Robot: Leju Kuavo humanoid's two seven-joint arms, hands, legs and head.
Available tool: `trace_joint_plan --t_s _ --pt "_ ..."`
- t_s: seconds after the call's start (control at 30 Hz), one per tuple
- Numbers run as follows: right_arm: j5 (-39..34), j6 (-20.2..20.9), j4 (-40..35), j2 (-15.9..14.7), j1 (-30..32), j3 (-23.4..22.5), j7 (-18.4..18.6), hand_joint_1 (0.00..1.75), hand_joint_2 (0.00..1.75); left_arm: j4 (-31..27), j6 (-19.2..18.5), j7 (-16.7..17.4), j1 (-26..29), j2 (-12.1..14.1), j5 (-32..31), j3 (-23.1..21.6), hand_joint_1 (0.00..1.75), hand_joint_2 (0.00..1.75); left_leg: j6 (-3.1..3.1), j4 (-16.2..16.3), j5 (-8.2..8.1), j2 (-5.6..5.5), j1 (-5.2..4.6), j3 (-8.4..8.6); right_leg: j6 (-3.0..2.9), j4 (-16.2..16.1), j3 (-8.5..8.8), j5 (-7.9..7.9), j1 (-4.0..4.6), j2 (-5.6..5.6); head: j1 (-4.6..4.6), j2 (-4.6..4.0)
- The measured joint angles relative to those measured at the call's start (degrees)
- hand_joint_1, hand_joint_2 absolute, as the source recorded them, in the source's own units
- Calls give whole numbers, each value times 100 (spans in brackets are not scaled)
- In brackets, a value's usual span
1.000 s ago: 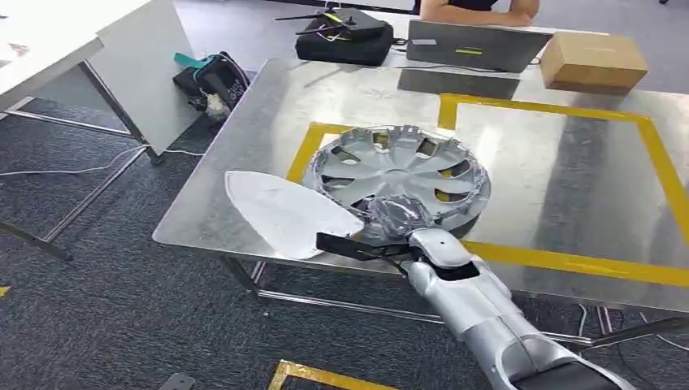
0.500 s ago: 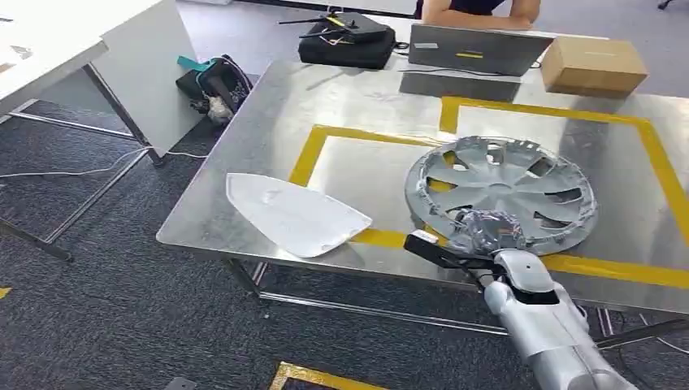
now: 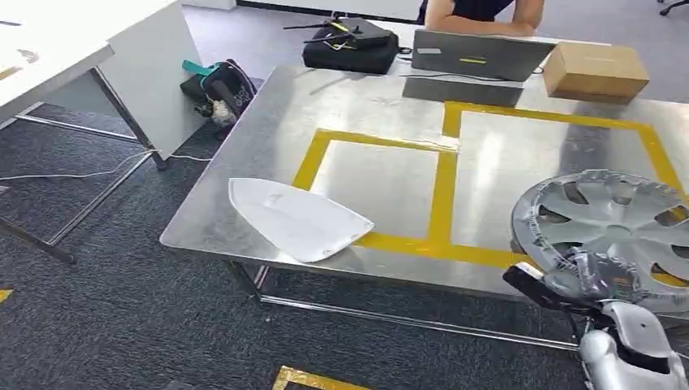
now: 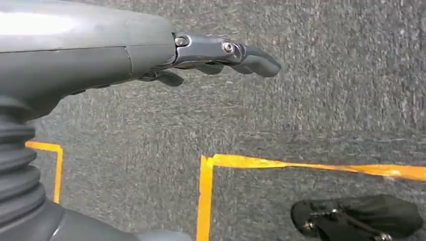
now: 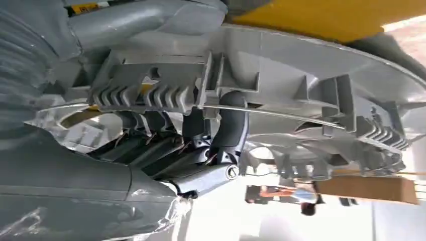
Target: Take the parts from the cabinet and place them on the table.
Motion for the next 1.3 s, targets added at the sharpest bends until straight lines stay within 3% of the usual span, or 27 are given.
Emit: trace_joint_plan --t_s 0.23,0.57,0.87,1.17,1.3 --pt "135 66 -231 76 184 -369 -105 175 175 0 2 22 -2 2 -4 0 0 175 4 0 -2 3 0 5 -1 -2 5 -1 -1 2 0 0" --pt "319 15 -279 206 188 -375 -258 175 175 0 111 168 -6 7 -24 -13 0 175 1 -1 -6 10 3 11 -3 -2 7 -4 3 10 0 0" --pt "291 -70 -395 293 153 326 -83 175 175 0 105 236 -30 13 -28 -13 0 175 -16 -3 -22 57 14 35 -4 -1 8 -3 15 74 -2 0" --pt "260 -83 -419 297 149 523 -79 175 175 0 103 236 -32 17 -31 -13 0 175 -17 -4 -25 57 18 35 -9 -1 12 -6 20 74 0 0" --pt "284 -22 -389 313 -37 845 -54 175 175 0 66 218 -36 17 -37 -26 0 175 -23 -5 -29 74 18 37 -10 1 11 -5 23 90 0 0"
